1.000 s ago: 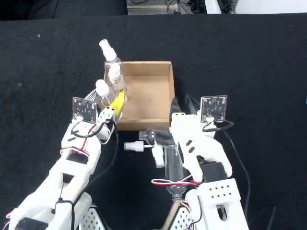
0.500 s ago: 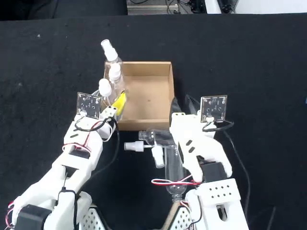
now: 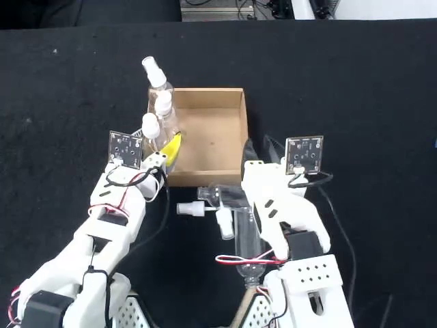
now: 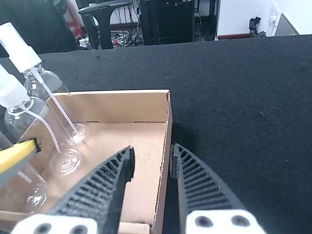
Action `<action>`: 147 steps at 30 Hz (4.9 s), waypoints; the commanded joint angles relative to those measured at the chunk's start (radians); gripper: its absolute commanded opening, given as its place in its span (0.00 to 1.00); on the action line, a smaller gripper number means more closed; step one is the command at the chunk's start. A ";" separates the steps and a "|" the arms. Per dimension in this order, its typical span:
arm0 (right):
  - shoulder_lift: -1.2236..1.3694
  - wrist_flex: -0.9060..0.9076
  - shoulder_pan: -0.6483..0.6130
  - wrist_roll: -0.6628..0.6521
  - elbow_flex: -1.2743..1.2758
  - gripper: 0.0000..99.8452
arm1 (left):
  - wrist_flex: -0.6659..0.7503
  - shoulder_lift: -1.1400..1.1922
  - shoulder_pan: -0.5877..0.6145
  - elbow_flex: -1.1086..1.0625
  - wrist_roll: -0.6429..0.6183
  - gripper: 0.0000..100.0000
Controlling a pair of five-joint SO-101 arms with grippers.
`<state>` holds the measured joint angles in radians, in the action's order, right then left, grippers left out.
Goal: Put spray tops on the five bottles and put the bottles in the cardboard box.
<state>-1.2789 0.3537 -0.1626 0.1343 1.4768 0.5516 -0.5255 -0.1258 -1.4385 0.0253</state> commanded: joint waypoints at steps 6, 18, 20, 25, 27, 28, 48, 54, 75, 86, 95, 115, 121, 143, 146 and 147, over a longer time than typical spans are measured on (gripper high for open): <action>-0.024 -0.032 0.012 -0.011 -0.002 0.10 | 0.012 0.003 -0.001 0.053 0.006 0.27; -0.024 -0.032 0.012 -0.011 -0.002 0.10 | 0.012 -0.009 0.019 0.050 0.032 0.27; -0.024 -0.032 0.012 -0.011 -0.002 0.10 | 0.012 -0.011 0.013 0.056 0.031 0.27; -0.024 -0.032 0.012 -0.011 -0.004 0.10 | -0.038 -0.011 0.013 0.101 0.029 0.27; -0.024 -0.032 0.012 -0.011 -0.004 0.10 | -0.141 -0.034 0.013 0.133 0.025 0.27; -0.024 -0.032 0.012 -0.011 -0.004 0.10 | -0.206 -0.061 0.013 0.147 0.005 0.27; -0.024 -0.034 0.012 -0.011 -0.005 0.10 | -1.134 -0.565 0.021 0.269 -0.075 0.27; -0.024 -0.034 0.012 -0.011 -0.005 0.10 | -1.358 -0.701 0.035 0.271 -0.066 0.27; -0.016 0.549 0.011 -0.313 -0.453 0.11 | -1.482 -1.313 0.114 -0.114 0.081 0.27; -0.018 1.154 0.015 -1.036 -0.621 0.11 | -1.478 -1.295 0.113 -0.130 0.081 0.27; -0.010 1.292 0.017 -1.468 -0.573 0.33 | -1.478 -1.295 0.113 -0.131 0.081 0.27; 0.228 1.384 -0.135 -2.088 -0.490 0.33 | -1.430 -1.298 0.361 -0.104 -0.074 0.27; 0.189 1.269 -0.224 -2.090 -0.352 0.33 | -1.432 -1.298 0.361 -0.104 -0.075 0.27; 0.424 1.217 -0.123 -1.944 -0.573 0.26 | -1.428 -1.298 0.355 -0.104 -0.075 0.27; 0.529 1.232 -0.129 -1.958 -0.604 0.27 | -1.428 -1.298 0.355 -0.104 -0.075 0.27; 0.553 1.244 -0.137 -1.987 -0.611 0.27 | -1.428 -1.298 0.355 -0.104 -0.075 0.27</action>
<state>-0.8355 1.5796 -0.3053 -1.8236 0.9490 -0.9030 -1.8098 0.2240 -1.5750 -0.0391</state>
